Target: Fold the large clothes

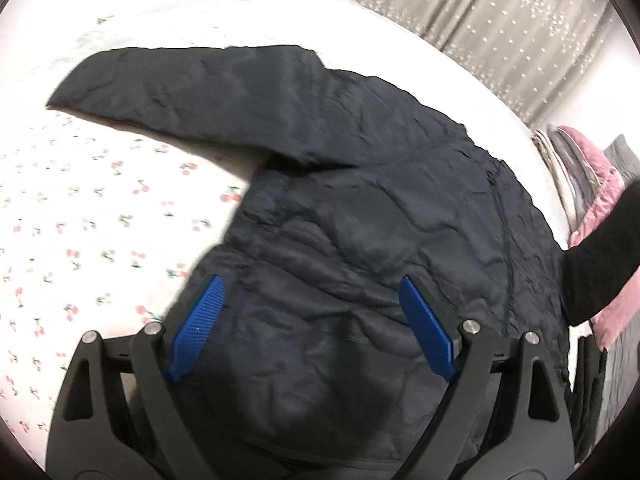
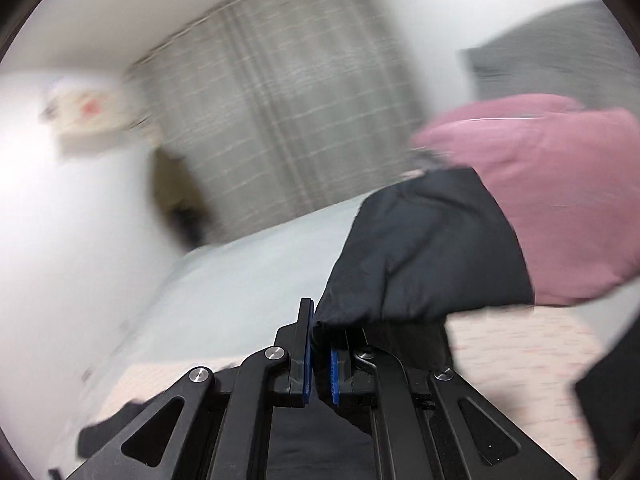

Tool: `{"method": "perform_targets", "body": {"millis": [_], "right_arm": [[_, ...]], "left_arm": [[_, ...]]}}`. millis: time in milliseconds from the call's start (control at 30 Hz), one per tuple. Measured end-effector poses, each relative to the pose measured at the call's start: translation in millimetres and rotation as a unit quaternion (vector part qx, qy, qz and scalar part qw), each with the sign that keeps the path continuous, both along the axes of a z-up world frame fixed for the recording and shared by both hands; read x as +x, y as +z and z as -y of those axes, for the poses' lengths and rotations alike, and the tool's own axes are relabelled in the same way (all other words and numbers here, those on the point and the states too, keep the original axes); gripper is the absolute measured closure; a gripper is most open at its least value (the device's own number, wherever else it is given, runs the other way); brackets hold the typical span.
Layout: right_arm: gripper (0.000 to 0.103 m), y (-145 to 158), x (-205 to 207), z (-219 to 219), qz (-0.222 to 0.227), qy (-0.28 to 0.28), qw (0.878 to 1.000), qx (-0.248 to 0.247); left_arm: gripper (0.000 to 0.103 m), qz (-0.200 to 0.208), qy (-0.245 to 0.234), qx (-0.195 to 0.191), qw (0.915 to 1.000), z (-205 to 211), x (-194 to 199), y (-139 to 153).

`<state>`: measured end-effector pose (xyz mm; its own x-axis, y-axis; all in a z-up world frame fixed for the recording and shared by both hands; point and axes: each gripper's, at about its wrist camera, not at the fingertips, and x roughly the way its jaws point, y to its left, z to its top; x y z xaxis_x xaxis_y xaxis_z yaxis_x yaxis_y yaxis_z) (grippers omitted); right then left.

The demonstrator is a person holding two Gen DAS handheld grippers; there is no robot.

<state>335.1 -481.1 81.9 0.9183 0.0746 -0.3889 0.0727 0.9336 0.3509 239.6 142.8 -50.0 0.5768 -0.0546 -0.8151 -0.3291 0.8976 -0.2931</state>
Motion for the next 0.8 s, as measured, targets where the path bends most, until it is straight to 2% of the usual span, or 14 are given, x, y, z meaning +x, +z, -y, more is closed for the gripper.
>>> {"method": "perform_targets", "body": {"millis": [133, 200, 333, 433, 500, 633, 700, 767, 800], "right_arm": [[0.097, -21, 40, -111, -0.038, 0.078, 0.995, -0.050], [0.097, -50, 58, -160, -0.069, 0.103, 0.988, -0.086], [0.095, -127, 87, -214, -0.155, 0.133, 0.971, -0.124], [0.094, -180, 95, -230, -0.211, 0.162, 0.951, -0.154], [0.092, -205, 87, -241, -0.231, 0.178, 0.942, -0.164], [0.089, -219, 80, -241, -0.245, 0.182, 0.940, -0.156], [0.085, -216, 78, -239, -0.247, 0.185, 0.944, -0.120], [0.075, -209, 81, -229, -0.252, 0.195, 0.945, -0.073], [0.074, -209, 81, -229, -0.257, 0.199, 0.944, -0.059]], "left_arm": [[0.014, -0.002, 0.017, -0.012, 0.9998, -15, -2, -2], [0.014, -0.004, 0.023, -0.021, 0.9995, -20, -3, -4], [0.014, -0.010, 0.022, -0.028, 0.9993, -25, -4, -7], [0.014, -0.013, 0.021, -0.033, 0.9992, -26, -2, -8], [0.014, -0.012, 0.023, -0.044, 0.9987, -28, -2, -8], [0.014, -0.007, 0.022, -0.049, 0.9985, -27, -2, -6], [0.014, -0.006, 0.020, -0.048, 0.9986, -26, -2, -5], [0.014, -0.008, 0.019, -0.047, 0.9987, -25, -2, -6], [0.014, -0.009, 0.018, -0.049, 0.9986, -24, -2, -6]]}}
